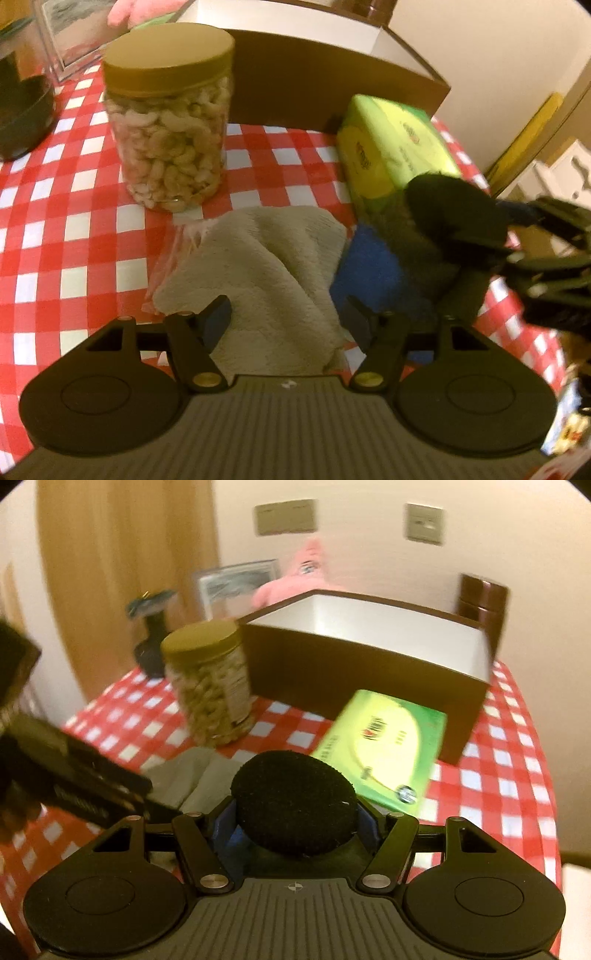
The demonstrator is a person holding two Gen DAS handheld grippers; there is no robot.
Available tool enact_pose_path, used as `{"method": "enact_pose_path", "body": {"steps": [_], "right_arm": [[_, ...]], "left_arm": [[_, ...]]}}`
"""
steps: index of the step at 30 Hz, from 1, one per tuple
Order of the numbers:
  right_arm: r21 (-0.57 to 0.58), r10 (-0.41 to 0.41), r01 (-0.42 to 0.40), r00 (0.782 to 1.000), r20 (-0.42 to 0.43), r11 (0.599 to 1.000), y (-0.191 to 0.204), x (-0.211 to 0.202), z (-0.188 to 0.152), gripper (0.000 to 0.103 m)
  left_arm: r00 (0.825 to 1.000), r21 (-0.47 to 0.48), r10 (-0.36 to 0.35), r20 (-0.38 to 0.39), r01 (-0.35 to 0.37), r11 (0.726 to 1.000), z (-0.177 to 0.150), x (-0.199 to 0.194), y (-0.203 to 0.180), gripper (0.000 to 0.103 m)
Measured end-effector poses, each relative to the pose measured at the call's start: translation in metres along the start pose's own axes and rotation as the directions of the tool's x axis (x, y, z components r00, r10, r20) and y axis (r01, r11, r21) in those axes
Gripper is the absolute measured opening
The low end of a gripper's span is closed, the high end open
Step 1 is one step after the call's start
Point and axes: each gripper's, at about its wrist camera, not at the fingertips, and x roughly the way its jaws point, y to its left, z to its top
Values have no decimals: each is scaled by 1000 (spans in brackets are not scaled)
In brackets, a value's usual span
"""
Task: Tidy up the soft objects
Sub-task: 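Close the left gripper on the light grey towel while the right gripper holds the sponge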
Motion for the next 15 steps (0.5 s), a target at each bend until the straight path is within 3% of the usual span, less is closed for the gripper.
{"method": "enact_pose_path", "body": {"steps": [4, 6, 10, 15], "right_arm": [[58, -10, 9, 1000, 18, 998, -10, -13, -1, 66], [89, -9, 7, 1000, 28, 996, -14, -17, -2, 66], [136, -6, -1, 999, 47, 991, -21, -25, -4, 66], [173, -1, -11, 997, 72, 985, -27, -32, -3, 66]], "left_arm": [[998, 70, 70, -2, -69, 995, -3, 11, -12, 37], [997, 88, 78, 2, -78, 993, -5, 11, -13, 10], [998, 74, 59, 19, -60, 995, -4, 1, -9, 9], [991, 47, 26, 128, -32, 998, -1, -44, -1, 8]]}}
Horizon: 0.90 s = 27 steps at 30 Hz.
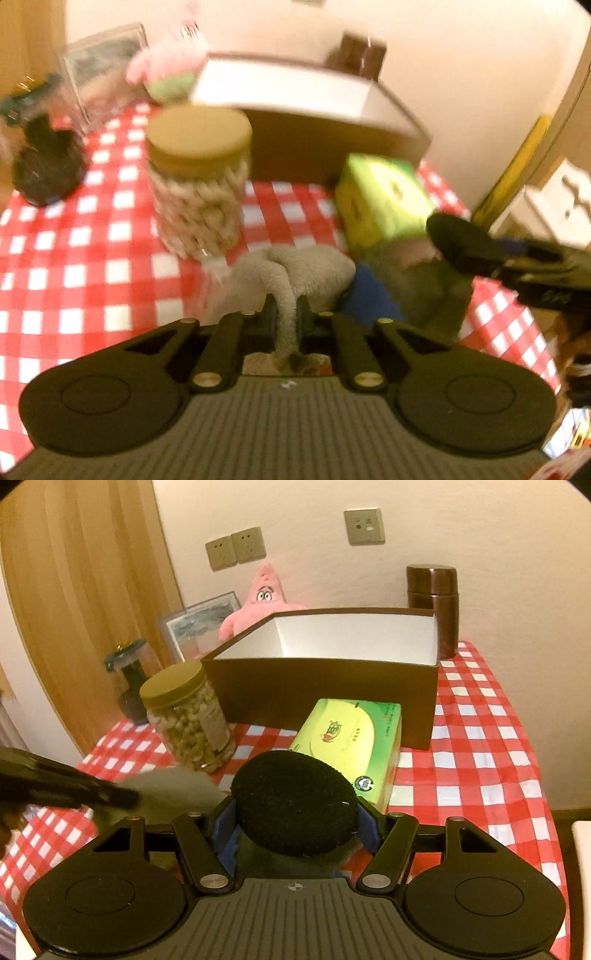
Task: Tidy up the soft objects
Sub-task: 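Close the left gripper on the light grey towel while the right gripper holds the sponge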
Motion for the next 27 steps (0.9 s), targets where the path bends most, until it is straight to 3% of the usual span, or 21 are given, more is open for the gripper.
{"method": "enact_pose_path", "body": {"steps": [8, 15, 19, 23, 27], "right_arm": [[17, 24, -24, 1000, 19, 1000, -2, -6, 2, 66], [2, 50, -50, 999, 12, 999, 7, -4, 2, 66], [-15, 69, -69, 998, 6, 998, 15, -2, 4, 66], [-23, 71, -72, 997, -3, 997, 21, 0, 3, 66], [-25, 62, -62, 998, -10, 998, 24, 1, 3, 66]], "left_arm": [[987, -110, 9, 161, 9, 994, 3, -91, 37, 8], [974, -141, 124, 190, -98, 985, -11, -145, 60, 8], [971, -168, 180, 156, -154, 974, -23, -152, 71, 8], [976, -231, 214, 42, -199, 952, -37, -134, 86, 8], [975, -283, 220, -18, -216, 934, -51, -107, 103, 9]]}}
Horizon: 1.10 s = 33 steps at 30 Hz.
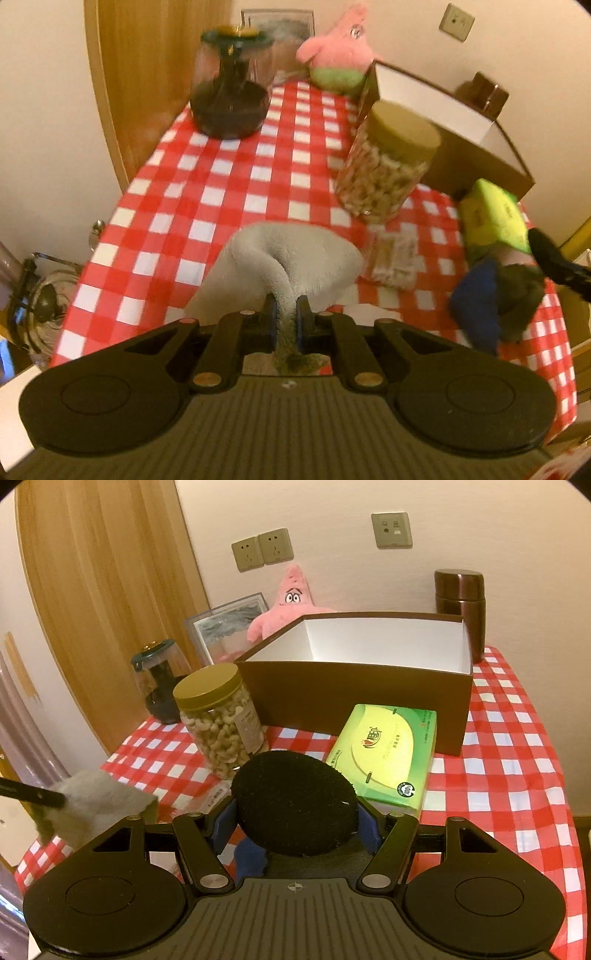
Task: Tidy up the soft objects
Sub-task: 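Close the left gripper on the light grey towel while the right gripper holds the sponge, then carry the towel and sponge into the white box and open both grippers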
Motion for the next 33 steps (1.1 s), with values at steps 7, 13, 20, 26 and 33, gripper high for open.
{"method": "enact_pose_path", "body": {"steps": [7, 13, 20, 26, 33], "right_arm": [[7, -26, 26, 1000, -7, 1000, 4, 1, 0, 66], [15, -53, 53, 998, -15, 998, 7, 2, 0, 66], [30, -78, 78, 997, -16, 996, 10, 4, 1, 66], [47, -90, 91, 996, -17, 995, 11, 5, 1, 66], [75, -108, 109, 994, -19, 991, 9, 2, -1, 66]], "left_arm": [[1000, -15, -3, -14, 3, 1000, -6, 52, 21, 9], [999, 38, 26, -36, -25, 999, 1, 83, 38, 14], [999, 101, 44, -9, -43, 994, 8, 83, 48, 51], [997, 175, 77, 3, -76, 982, 13, 95, 51, 66], [993, 158, 115, -23, -110, 981, 14, 118, 62, 74]]}}
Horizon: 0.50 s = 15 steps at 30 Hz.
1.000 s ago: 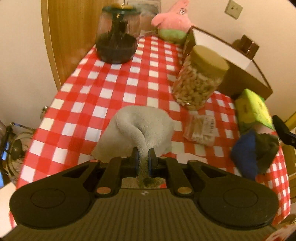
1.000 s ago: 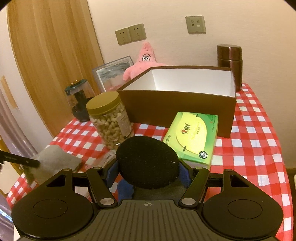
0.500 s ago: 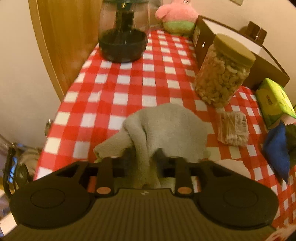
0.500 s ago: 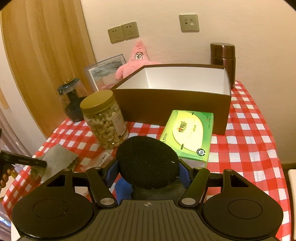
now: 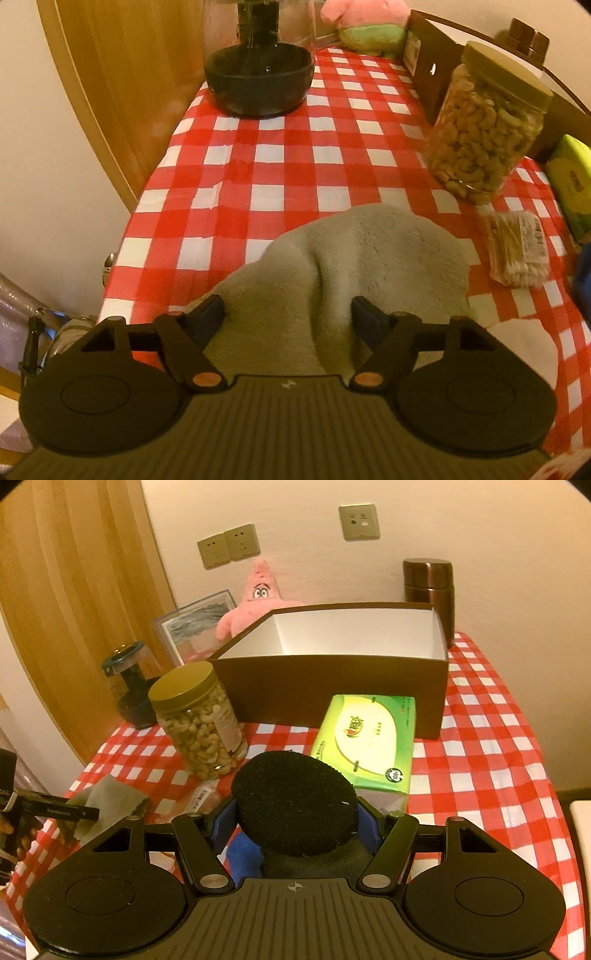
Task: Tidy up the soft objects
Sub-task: 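Carry the towel and sponge into the white box and open both grippers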
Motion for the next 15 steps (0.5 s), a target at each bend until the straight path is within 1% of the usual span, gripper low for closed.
{"method": "enact_pose_path", "body": {"steps": [2, 4, 6, 7, 8, 9, 12, 15], "right_arm": [[11, -7, 7, 1000, -3, 1000, -2, 0, -1, 66], [27, -17, 17, 1000, -5, 1000, -5, -1, -3, 66], [36, -24, 24, 1000, -5, 999, -7, -2, -4, 66], [39, -27, 27, 1000, -4, 999, -8, -2, -4, 66], [42, -29, 29, 1000, -4, 999, -9, -3, -5, 66], [44, -31, 31, 1000, -3, 999, -10, -3, -5, 66], [53, -34, 34, 999, -1, 998, -11, -4, -5, 66], [57, -32, 32, 999, 1, 998, -11, -6, -5, 66]], "left_arm": [[1000, -12, 6, -1, -6, 1000, 1, 4, -3, 74], [1000, -22, 18, 4, -18, 1000, 2, 8, -9, 67], [999, -20, 32, 15, -31, 999, 4, 10, -15, 48], [999, -16, 29, 21, -28, 999, 5, 11, -17, 42], [999, -17, 24, 25, -23, 1000, 6, 11, -19, 33], [999, -19, 16, 29, -16, 1000, 8, 11, -20, 26], [999, -12, -10, 30, 10, 1000, 11, 11, -23, 18], [999, 3, -24, 27, 24, 1000, 14, 9, -27, 15]]}}
